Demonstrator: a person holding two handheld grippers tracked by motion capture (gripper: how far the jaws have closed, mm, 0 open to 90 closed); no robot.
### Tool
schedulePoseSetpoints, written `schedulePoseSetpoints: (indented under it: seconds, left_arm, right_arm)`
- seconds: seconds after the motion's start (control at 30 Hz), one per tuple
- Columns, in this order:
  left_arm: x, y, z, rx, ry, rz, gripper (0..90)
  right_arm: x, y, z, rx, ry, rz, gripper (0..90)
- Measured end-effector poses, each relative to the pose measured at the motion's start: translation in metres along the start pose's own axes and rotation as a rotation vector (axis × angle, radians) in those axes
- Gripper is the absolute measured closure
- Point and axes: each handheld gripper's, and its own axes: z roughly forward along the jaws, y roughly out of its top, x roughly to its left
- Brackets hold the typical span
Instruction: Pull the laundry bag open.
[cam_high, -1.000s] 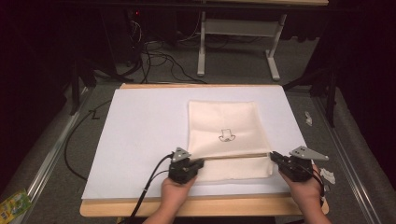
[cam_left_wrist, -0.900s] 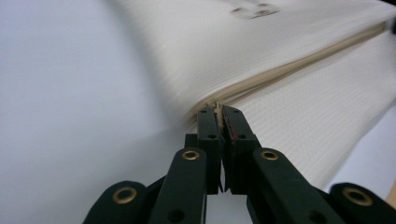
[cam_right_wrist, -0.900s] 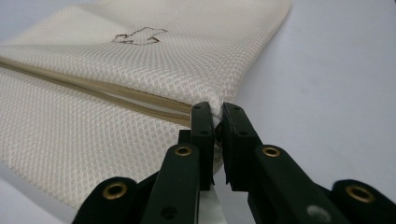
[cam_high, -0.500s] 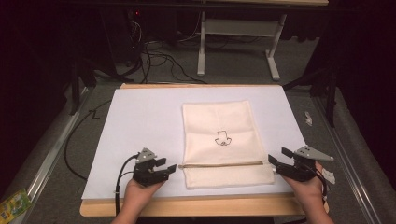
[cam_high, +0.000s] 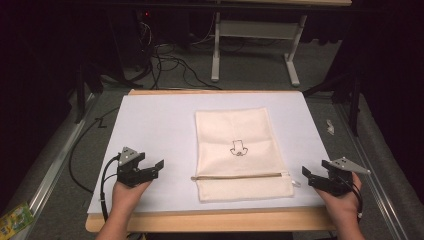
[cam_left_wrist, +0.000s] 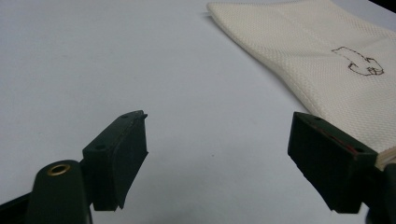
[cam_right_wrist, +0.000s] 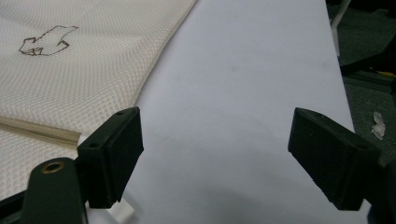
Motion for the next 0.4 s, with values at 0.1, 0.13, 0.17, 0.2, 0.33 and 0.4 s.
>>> schedulePoseSetpoints:
  seconds: [0.1,0.13,0.17,0.2,0.33,0.4]
  left_arm:
    - [-0.0022,0.0022,0.0023,-0.008,-0.011,-0.009,19.2]
    - [-0.0071,0.004,0.0046,-0.009,-0.011,0.018,18.8]
    - [-0.0084,0.0037,0.0052,-0.008,-0.008,0.032,18.1]
    - [-0.0084,0.0037,0.0052,-0.008,-0.008,0.032,17.7]
    - [-0.0078,0.0015,0.0042,0.006,0.006,0.06,15.1]
    - [-0.0065,0.0017,0.0025,0.001,0.003,0.053,14.2]
  right_arm:
    - [-0.0001,-0.0039,-0.0023,-0.003,-0.002,-0.008,17.5]
    - [-0.0001,-0.0054,-0.0027,-0.001,-0.002,-0.011,17.3]
    - [-0.0001,-0.0057,-0.0031,-0.003,0.0,-0.011,17.2]
    - [0.0,-0.0052,-0.0034,-0.005,0.0,-0.012,16.9]
    - [0.0046,0.0001,-0.0051,-0.032,-0.005,-0.022,15.4]
    - [0.0067,0.0011,-0.0047,-0.037,-0.008,-0.035,15.0]
